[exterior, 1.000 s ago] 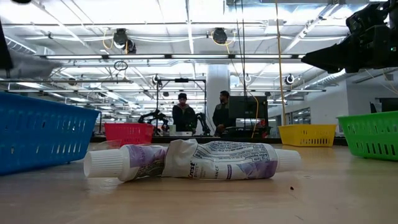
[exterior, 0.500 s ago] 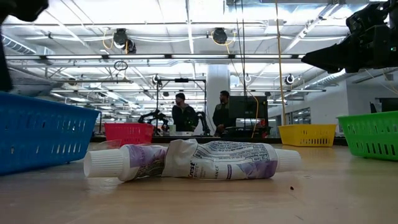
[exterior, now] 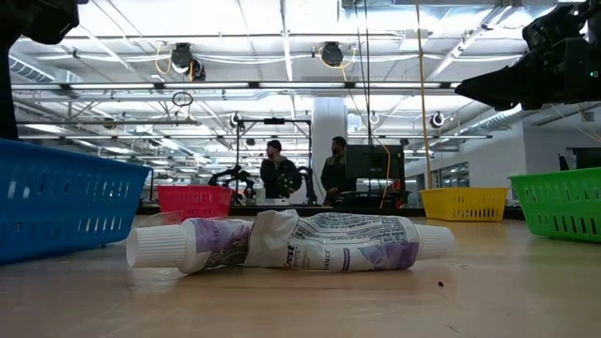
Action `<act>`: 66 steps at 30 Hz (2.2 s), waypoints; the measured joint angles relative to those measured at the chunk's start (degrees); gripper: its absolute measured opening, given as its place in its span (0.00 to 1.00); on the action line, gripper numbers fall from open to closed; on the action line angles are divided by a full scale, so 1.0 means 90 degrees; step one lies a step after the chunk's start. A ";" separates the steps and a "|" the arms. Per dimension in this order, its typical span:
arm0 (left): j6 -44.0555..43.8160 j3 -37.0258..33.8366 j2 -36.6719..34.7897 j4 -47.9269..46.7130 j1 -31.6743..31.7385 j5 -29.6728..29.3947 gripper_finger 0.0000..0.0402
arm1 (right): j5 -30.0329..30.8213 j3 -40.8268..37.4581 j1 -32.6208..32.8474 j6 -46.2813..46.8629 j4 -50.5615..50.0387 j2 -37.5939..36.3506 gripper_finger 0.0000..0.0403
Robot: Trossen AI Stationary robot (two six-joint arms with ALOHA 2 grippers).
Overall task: Pick & Place Travel size toiletries
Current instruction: Put the left white purple toothpaste into the blue basket
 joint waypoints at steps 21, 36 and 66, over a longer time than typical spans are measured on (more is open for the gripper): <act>0.3530 0.0795 -0.0107 0.0236 0.0526 0.0014 0.48 | 0.0000 0.0001 0.0000 0.0000 0.0000 0.0000 0.38; 0.6577 0.0894 -0.0104 0.2277 0.1684 0.0691 0.53 | 0.0000 0.0001 -0.0002 0.0000 0.0000 0.0002 0.38; 1.0224 0.0833 0.1418 0.4023 0.2056 0.2260 0.57 | -0.0002 -0.0001 -0.0002 0.0000 0.0002 0.0000 0.38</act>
